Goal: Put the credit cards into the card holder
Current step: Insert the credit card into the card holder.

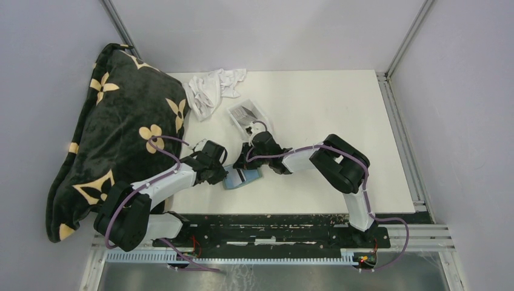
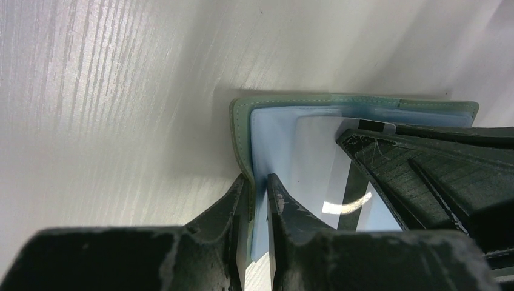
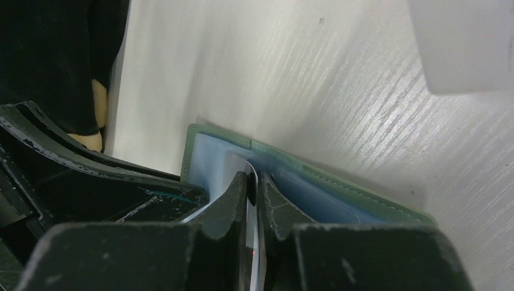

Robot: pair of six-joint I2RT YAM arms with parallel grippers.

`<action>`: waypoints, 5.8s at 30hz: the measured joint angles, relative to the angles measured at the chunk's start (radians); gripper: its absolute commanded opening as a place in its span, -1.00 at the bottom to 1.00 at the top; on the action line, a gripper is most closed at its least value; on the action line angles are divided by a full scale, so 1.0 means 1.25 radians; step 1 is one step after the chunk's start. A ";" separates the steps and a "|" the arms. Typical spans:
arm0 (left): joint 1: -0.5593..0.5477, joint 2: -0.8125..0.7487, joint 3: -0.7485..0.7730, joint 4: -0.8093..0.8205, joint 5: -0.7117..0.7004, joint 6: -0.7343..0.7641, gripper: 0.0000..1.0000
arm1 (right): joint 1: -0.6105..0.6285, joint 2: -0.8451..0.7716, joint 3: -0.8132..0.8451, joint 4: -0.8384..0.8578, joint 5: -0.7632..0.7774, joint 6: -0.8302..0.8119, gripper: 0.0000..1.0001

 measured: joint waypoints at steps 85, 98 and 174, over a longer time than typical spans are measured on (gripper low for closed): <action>-0.005 0.027 -0.095 0.284 0.154 -0.040 -0.48 | 0.022 -0.131 0.199 -0.702 0.162 -0.162 0.04; -0.004 0.028 -0.096 0.290 0.162 -0.042 -0.45 | 0.022 -0.132 0.173 -0.690 0.164 -0.150 0.04; -0.004 0.051 -0.104 0.365 0.228 -0.043 -0.11 | 0.049 -0.102 0.222 -0.725 0.159 -0.154 0.09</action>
